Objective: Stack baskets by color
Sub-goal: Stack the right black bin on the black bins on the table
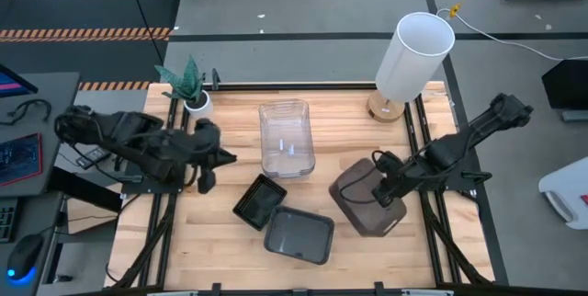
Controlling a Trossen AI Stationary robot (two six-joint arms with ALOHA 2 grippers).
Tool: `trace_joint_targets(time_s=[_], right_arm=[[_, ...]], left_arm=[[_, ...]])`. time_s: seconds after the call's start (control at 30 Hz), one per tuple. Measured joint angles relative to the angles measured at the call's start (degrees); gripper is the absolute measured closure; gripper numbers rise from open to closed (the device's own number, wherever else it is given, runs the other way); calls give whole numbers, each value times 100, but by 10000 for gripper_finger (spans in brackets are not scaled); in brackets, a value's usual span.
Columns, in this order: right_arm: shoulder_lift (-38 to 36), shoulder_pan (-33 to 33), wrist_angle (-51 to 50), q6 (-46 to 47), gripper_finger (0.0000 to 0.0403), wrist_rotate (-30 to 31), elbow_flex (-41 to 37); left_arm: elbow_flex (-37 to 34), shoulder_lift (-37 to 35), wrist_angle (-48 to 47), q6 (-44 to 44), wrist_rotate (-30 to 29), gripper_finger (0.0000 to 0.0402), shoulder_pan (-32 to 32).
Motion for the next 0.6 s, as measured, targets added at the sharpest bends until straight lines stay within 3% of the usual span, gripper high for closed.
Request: trace_joint_targets(time_s=[0.37,0.6], right_arm=[[2056,-581,-822,-2603,400,464,2816],[3387,-860,-731,-4069,400,402,4132]], left_arm=[[-2333,-1477,2370,-484,-445,397,-430],[-3140,-2584,3080,-647,-735,398,-259]])
